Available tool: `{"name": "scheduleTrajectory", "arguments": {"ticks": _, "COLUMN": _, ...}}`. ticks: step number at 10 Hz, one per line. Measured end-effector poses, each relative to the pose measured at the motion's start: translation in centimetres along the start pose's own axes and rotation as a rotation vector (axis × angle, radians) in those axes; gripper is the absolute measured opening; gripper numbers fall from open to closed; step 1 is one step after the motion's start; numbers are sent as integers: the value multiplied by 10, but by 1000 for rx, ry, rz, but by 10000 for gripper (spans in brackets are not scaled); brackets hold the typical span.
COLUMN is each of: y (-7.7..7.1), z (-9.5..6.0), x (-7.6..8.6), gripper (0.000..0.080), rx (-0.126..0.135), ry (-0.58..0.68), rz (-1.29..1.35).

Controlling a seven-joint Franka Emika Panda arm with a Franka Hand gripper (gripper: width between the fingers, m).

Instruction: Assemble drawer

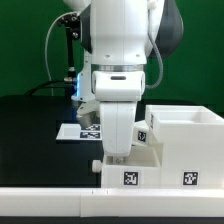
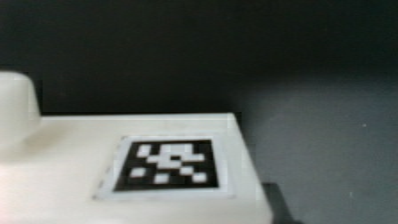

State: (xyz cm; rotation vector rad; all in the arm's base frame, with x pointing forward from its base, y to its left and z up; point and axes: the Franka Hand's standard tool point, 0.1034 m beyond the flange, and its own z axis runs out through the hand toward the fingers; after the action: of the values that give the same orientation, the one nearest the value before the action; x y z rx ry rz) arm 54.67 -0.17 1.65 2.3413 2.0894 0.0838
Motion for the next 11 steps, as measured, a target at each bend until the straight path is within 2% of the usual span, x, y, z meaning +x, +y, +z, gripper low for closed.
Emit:
{"name": "scheduleTrajectory", "arguments": {"ticks": 1, "y": 2, "z": 0, "x": 1, "gripper": 38, "rx": -17, "ry": 3, "rz": 2}}
{"name": "scheduleTrajectory", "arguments": {"ticks": 2, "y": 6, "z": -2, "x": 3, "gripper": 38, "rx": -111, "ry": 23, "rz": 20}}
{"name": "scheduleTrajectory", "arguments": {"ticks": 3, "y": -1, "z": 2, "x": 2, "gripper": 38, "rx": -103, "ry": 23, "rz": 23}}
{"name": "scheduleTrajectory", "arguments": {"ticks": 4, "y": 0, "z": 2, "x": 2, "gripper": 38, "rx": -96, "ry": 21, "rz": 23}}
{"name": "scheduleTrajectory", "arguments": {"ticks": 5, "y": -1, "z": 2, "x": 0, "gripper": 38, "rx": -69, "ry": 15, "rz": 25}}
{"name": "scheduleTrajectory", "arguments": {"ticks": 6, "y": -1, "z": 2, "x": 0, "gripper": 38, "rx": -69, "ry": 15, "rz": 25}}
{"name": "scheduleTrajectory", "arguments": {"ticks": 7, "y": -5, "z": 4, "x": -2, "gripper": 38, "rx": -32, "ry": 7, "rz": 25}}
{"name": "scheduleTrajectory", "arguments": {"ticks": 9, "y": -6, "z": 1, "x": -10, "gripper": 38, "rx": 113, "ry": -23, "rz": 27}}
{"name": "scheduleTrajectory", "arguments": {"ticks": 10, "y": -1, "z": -1, "x": -11, "gripper": 38, "rx": 150, "ry": -31, "rz": 28}}
{"name": "scheduleTrajectory", "arguments": {"ticks": 11, "y": 1, "z": -1, "x": -11, "gripper": 38, "rx": 144, "ry": -30, "rz": 28}}
